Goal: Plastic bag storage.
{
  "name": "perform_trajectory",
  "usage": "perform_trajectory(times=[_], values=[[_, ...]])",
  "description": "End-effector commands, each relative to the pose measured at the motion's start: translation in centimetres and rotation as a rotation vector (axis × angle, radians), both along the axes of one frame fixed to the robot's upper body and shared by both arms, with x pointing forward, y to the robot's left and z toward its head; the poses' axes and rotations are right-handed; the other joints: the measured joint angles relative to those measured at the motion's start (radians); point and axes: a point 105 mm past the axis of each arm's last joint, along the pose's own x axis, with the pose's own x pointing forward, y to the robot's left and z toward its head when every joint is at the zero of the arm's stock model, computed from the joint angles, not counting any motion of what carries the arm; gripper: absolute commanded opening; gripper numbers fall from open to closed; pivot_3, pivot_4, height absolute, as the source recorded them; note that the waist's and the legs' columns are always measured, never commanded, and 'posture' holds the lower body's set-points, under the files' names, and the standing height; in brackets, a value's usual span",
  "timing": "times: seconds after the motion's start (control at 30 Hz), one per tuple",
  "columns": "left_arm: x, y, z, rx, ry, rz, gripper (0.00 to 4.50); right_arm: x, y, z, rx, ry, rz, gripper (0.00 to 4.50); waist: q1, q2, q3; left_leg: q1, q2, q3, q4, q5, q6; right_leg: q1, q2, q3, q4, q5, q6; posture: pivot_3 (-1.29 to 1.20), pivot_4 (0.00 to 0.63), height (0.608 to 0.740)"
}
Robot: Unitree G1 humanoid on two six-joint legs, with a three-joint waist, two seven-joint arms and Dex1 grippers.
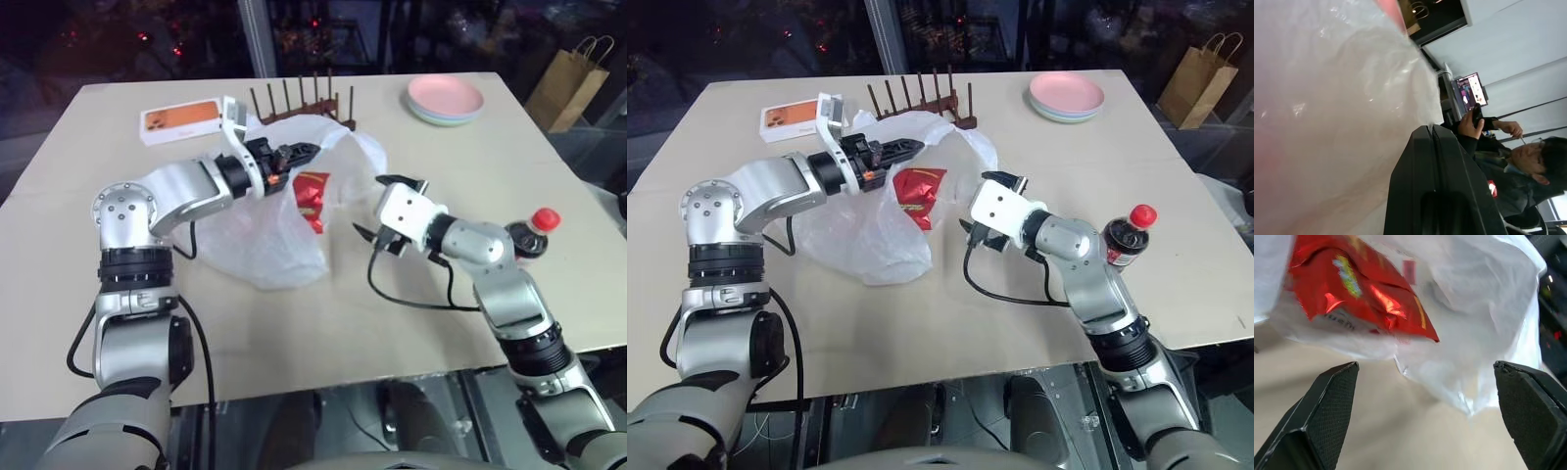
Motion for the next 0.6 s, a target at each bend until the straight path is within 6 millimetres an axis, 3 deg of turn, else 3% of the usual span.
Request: perform_trajectory(times=[0.03, 0.07, 0.17, 0.23, 0.33, 0.4, 0.47, 0.53, 0.6], values=[[-0.6, 0.5, 2.3, -0.016, -0.078, -0.012, 0.00, 0.7, 3.1, 0.0, 0.036, 0.014, 0.035, 4.47, -0.003, 0.000, 0.000, 0.000, 0.001, 0.000, 0.000, 0.000, 0.000, 0.000, 0.001, 0.000, 0.000, 0.000, 0.000, 0.00, 0.150, 0.740], [-0.7, 0.7, 2.4, -0.013, -0.082, -0.011, 0.00, 1.3, 3.9, -0.4, 0.024, 0.019, 0.040, 4.47, -0.004, 0.000, 0.000, 0.001, 0.001, 0.000, 0.000, 0.001, -0.001, 0.000, 0.001, 0.000, 0.000, 0.000, 0.000, 0.00, 0.150, 0.740], [-1.1, 1.3, 2.6, -0.007, -0.092, -0.001, 0.00, 2.6, 8.8, -0.5, 0.044, 0.032, 0.121, 4.47, -0.005, 0.000, 0.000, 0.000, 0.001, 0.000, 0.000, 0.001, -0.002, 0.000, 0.001, 0.000, 0.000, 0.000, 0.000, 0.00, 0.150, 0.740], [-1.3, 1.5, 2.6, -0.005, -0.097, 0.008, 0.00, 3.1, 12.2, 0.3, 0.055, -0.003, 0.167, 4.47, -0.003, 0.000, 0.000, 0.000, 0.001, 0.000, 0.000, 0.001, -0.002, 0.000, 0.001, 0.001, 0.000, 0.001, 0.000, 0.00, 0.150, 0.740], [-1.9, 1.7, 2.7, -0.013, -0.107, 0.029, 0.00, 2.4, 15.5, 2.2, 0.152, -0.010, 0.256, 4.47, -0.001, -0.001, 0.000, -0.001, 0.001, -0.001, -0.002, 0.001, -0.002, -0.001, 0.001, 0.000, -0.001, 0.001, -0.001, 0.00, 0.150, 0.740], [-2.2, 2.1, 2.7, -0.016, -0.110, 0.047, 0.00, 2.0, 15.0, 2.6, 0.166, -0.045, 0.301, 4.47, 0.009, -0.001, 0.000, -0.003, 0.000, -0.003, -0.002, 0.001, -0.002, -0.001, -0.001, -0.002, -0.002, 0.001, -0.001, 0.00, 0.150, 0.740], [-2.3, 2.3, 2.5, -0.017, -0.101, 0.061, 0.00, 1.6, 12.7, 2.1, 0.205, -0.014, 0.308, 4.47, 0.016, -0.002, -0.001, -0.005, -0.001, -0.003, -0.002, 0.001, -0.002, -0.001, -0.003, -0.003, -0.005, 0.001, -0.001, 0.00, 0.150, 0.740], [-2.3, 2.3, 2.3, -0.018, -0.094, 0.065, 0.00, 0.7, 9.7, 1.7, 0.230, 0.008, 0.295, 4.47, 0.026, -0.002, -0.001, -0.005, -0.002, -0.003, -0.003, 0.001, -0.002, 0.000, -0.004, -0.003, -0.007, 0.001, -0.001, 0.00, 0.150, 0.740], [-2.1, 2.1, 2.3, -0.022, -0.091, 0.062, 0.00, 0.1, 5.2, 1.1, 0.238, 0.034, 0.184, 4.47, 0.036, -0.002, -0.001, -0.006, -0.002, -0.004, -0.003, 0.001, -0.002, 0.001, -0.004, -0.005, -0.009, 0.001, -0.001, 0.00, 0.150, 0.740]])
